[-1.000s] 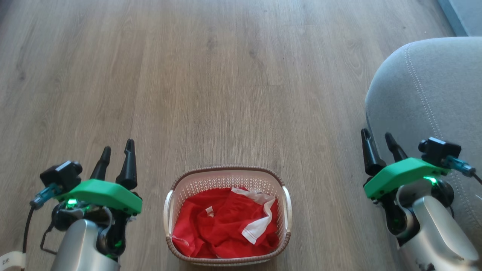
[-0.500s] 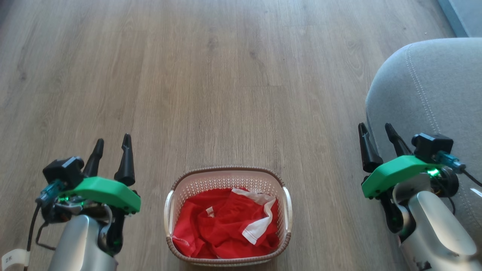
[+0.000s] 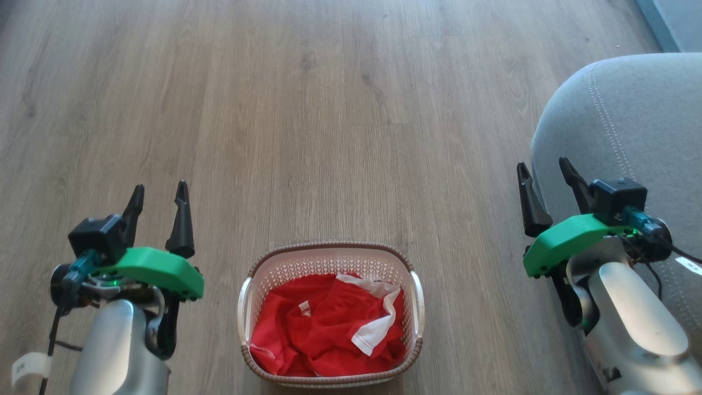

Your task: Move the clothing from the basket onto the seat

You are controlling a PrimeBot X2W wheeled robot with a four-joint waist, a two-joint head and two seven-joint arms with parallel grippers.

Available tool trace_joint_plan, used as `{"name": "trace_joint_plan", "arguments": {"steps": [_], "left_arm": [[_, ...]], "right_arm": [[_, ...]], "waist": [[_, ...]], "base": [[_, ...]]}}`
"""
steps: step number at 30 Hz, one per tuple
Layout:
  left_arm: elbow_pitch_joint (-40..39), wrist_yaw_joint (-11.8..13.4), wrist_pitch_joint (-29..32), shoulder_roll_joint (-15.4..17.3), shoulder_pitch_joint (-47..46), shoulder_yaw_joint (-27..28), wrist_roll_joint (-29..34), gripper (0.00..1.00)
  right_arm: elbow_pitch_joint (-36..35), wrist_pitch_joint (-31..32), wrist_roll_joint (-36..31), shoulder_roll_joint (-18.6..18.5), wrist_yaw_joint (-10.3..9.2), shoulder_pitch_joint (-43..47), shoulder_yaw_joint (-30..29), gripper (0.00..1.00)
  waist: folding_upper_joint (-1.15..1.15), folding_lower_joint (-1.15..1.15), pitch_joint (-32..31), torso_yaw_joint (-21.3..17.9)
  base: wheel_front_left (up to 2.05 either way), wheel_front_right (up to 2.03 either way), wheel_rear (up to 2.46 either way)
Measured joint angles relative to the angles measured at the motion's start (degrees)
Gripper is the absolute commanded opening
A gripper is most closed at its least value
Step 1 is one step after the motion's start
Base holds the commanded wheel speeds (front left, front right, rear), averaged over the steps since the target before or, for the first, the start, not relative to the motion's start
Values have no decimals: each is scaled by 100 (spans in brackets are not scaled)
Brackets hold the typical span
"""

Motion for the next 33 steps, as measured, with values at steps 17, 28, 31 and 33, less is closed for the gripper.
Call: {"name": "trace_joint_plan", "arguments": {"steps": [17,28,31,33], "left_arm": [[114,0,-67,-79,-18,198,167,100],[171,-40,-67,-83,-18,-19,-33,100],[186,-40,-67,-81,-29,-138,-208,100],[196,-40,-67,-62,-96,-167,-243,100]], "right_arm": [[183,-51,-219,29,0,-21,-296,100],[-44,-52,-299,32,0,-25,-383,100],[-78,-52,-366,52,0,-93,-424,100],[-172,-54,-405,60,0,-202,-452,100]], "waist": [[0,0,20,-29],[0,0,123,-38],[0,0,282,-48],[0,0,427,-57]], "base": [[0,0,0],[0,0,0],[0,0,0],[0,0,0]]}}
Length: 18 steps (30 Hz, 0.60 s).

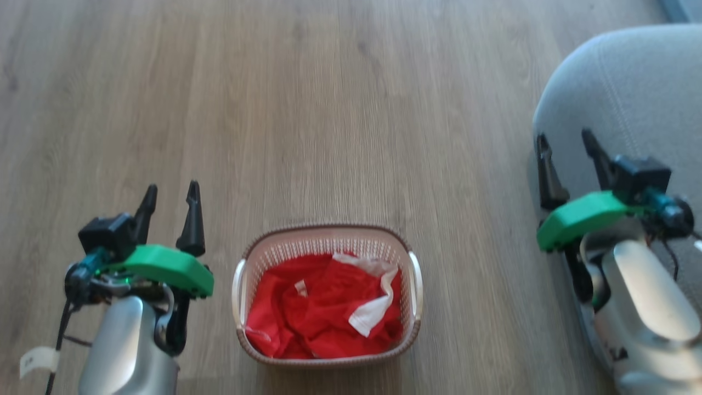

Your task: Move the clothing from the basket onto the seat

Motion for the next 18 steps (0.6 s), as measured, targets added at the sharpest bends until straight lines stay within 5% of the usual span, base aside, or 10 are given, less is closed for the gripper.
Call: {"name": "trace_joint_plan", "arguments": {"steps": [18], "left_arm": [[111,0,-1,10,-946,-666,-166,100]], "right_arm": [[-1079,-4,-266,163,0,-1122,-305,100]], "waist": [[0,1,1863,-219]], "base": [[0,0,0]]}}
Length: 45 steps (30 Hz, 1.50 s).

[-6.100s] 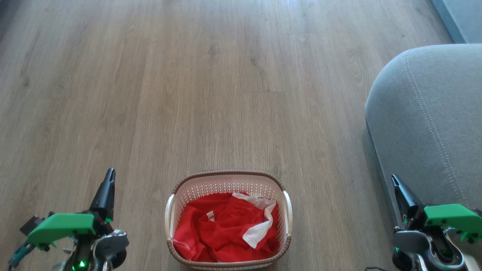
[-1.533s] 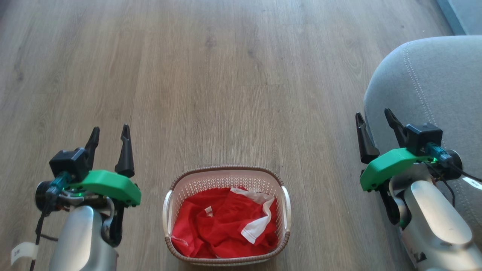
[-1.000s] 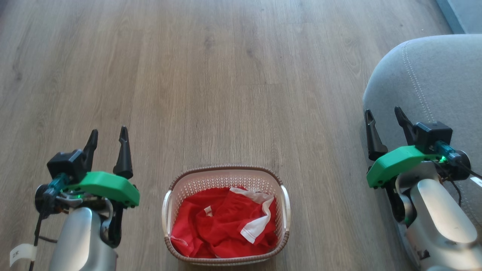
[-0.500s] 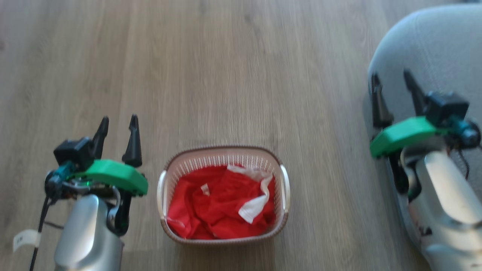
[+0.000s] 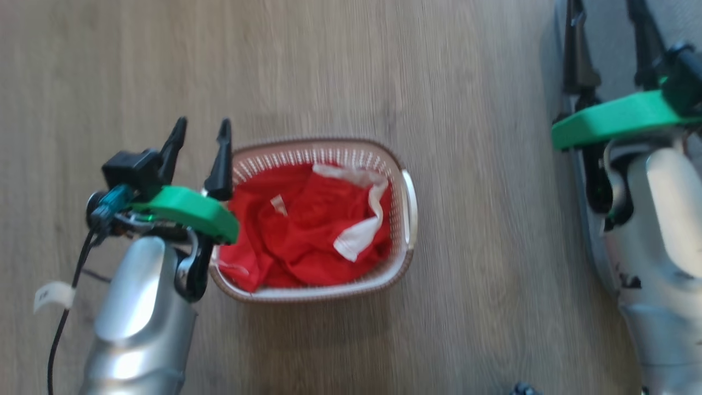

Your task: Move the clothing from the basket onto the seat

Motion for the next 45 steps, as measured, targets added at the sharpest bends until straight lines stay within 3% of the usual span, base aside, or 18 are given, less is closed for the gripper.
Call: {"name": "trace_joint_plan", "arguments": {"steps": [14,26,31,38,45], "left_arm": [[961,0,-24,248,-954,-1427,-420,100],[1944,0,-16,761,-1903,-4100,-1502,100],[2431,0,343,906,-2192,-5094,-1930,100],[2991,0,623,945,-2683,-5590,-2146,100],[3556,0,797,910,-2944,-5647,-2323,100]], "right_arm": [[-412,-41,-97,170,0,-742,19,100],[-480,-41,-86,413,0,-1045,100,100],[-465,-42,-21,538,0,-1047,188,100],[-389,-41,121,553,1,-1046,203,100],[-361,-41,430,580,1,-1048,324,100]], "waist": [[0,0,1627,-404],[0,-1,2444,-914],[0,-1,2693,-1169],[0,-2,2888,-1449],[0,-2,3103,-1683]], "base": [[0,0,0],[0,0,0],[0,0,0],[0,0,0],[0,0,0]]}}
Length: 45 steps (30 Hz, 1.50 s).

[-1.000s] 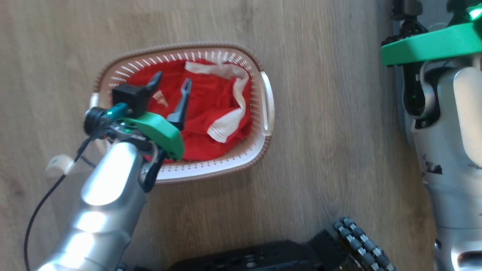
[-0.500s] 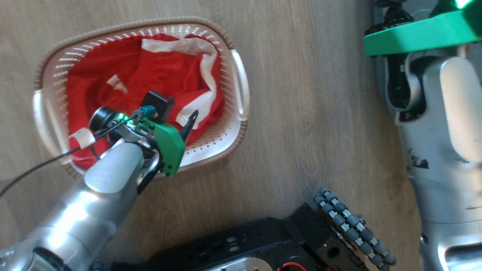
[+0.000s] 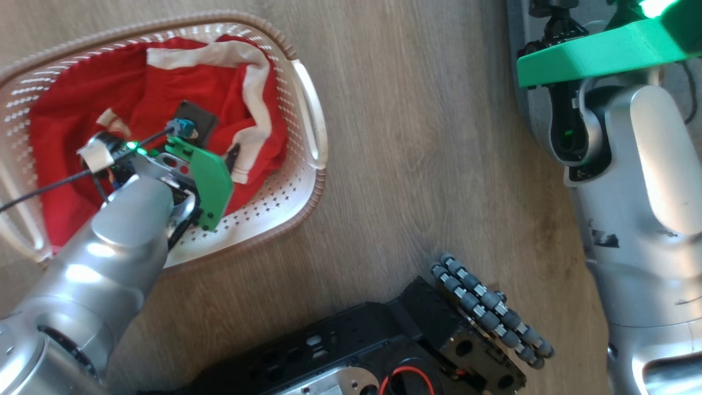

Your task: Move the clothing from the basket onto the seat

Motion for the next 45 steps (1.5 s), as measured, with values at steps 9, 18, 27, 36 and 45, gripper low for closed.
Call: {"name": "trace_joint_plan", "arguments": {"steps": [9,18,27,36,45], "left_arm": [[411,0,71,5,-197,-191,2,100],[622,0,268,-41,-251,-345,-43,0],[621,0,-63,-63,-207,-338,-337,0],[454,0,-500,-312,126,-336,-644,0],[280,0,-732,-549,446,-289,-922,0]], "right_arm": [[47,0,168,8,0,-1,53,100],[132,0,181,10,0,2,44,100],[202,0,-37,11,0,2,-129,100],[333,0,-383,10,0,43,-190,100],[530,0,-424,-152,0,294,-122,100]], "waist": [[0,0,226,-202],[0,0,231,-186],[0,0,-105,-75],[0,0,-817,260],[0,0,-1672,664]], "base": [[0,0,0],[0,0,0],[0,0,0],[0,0,0],[0,0,0]]}}
